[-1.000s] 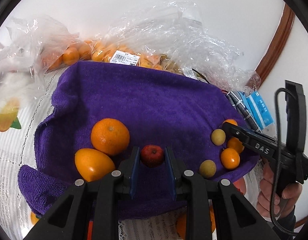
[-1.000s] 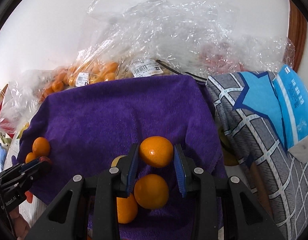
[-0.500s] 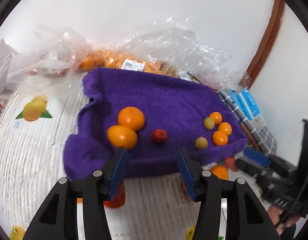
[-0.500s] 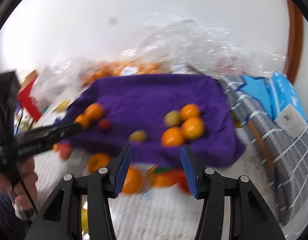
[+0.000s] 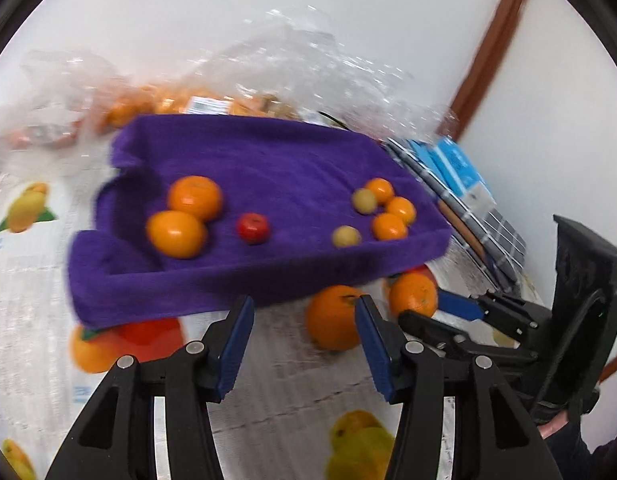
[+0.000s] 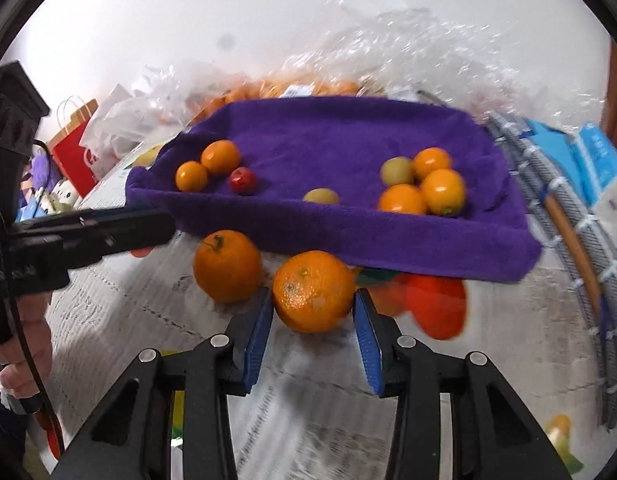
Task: Organize fruits
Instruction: 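Grasp a large orange with the left gripper while the right gripper grasps another orange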
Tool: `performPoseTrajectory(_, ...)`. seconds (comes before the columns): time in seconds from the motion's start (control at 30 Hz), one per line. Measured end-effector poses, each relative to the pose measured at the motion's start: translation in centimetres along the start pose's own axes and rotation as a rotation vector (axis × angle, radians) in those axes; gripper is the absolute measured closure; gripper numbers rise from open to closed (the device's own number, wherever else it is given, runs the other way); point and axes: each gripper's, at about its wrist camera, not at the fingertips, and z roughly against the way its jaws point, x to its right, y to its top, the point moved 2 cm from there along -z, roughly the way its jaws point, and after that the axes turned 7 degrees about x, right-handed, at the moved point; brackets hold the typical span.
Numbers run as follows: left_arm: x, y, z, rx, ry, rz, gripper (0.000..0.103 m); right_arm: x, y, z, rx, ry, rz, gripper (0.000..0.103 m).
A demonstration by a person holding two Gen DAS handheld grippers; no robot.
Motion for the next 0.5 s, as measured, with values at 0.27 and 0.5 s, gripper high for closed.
performPoseTrajectory(0.27,3.2,-1.3,-3.7,-0.076,0.104,-0.097,0.053,4.9,1.6,3.2,0.050,-0.109,-0.042,0.062)
performPoseTrajectory(0.5,2.7,0.4,-1.6,-0.027,0.031,-0.051,0.062,6.7,4.8,1.9,0.079,-0.149,-0.077,0.062)
